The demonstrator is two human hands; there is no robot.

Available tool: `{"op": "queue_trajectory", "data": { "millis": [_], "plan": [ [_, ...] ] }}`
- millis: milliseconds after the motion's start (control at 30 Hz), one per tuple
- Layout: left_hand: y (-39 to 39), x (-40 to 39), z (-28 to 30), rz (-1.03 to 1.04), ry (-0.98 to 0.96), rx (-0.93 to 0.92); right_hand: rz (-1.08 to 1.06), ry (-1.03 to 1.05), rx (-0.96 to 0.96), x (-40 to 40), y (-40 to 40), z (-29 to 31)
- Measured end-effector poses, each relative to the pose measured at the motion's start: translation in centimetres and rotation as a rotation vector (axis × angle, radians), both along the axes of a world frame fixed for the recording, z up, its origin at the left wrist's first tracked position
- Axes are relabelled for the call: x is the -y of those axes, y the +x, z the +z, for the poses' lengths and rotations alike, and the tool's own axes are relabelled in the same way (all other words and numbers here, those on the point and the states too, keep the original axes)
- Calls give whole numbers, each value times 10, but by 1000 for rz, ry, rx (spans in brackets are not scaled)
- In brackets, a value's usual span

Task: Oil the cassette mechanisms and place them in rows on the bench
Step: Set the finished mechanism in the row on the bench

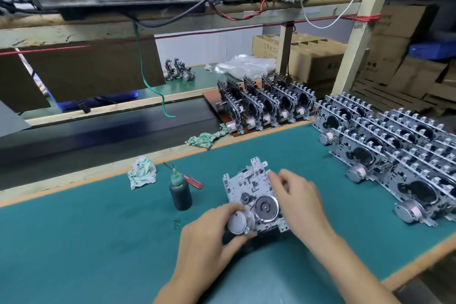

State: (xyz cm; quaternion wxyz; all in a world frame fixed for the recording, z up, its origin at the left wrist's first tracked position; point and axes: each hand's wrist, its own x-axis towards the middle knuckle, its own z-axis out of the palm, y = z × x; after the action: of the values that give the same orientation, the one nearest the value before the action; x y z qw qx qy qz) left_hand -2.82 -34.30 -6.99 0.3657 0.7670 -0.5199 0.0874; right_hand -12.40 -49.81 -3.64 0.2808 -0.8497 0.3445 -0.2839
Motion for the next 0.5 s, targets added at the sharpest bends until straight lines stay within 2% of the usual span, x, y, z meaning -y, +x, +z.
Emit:
{"op": "queue_trajectory", "data": {
  "millis": [167, 267, 333, 500],
  "plan": [
    [5, 57, 7, -65, 137, 127, 72, -275, -52, 51, 3, 32],
    [13, 89, 8, -85, 185, 59, 126, -478, -149, 86, 7, 47],
    [19, 109, 6, -54, 196, 23, 114, -531, -195, 112, 11, 52],
    [37, 130, -21, 37, 338, 64, 16, -585, -255, 171, 25, 51]
  ]
}}
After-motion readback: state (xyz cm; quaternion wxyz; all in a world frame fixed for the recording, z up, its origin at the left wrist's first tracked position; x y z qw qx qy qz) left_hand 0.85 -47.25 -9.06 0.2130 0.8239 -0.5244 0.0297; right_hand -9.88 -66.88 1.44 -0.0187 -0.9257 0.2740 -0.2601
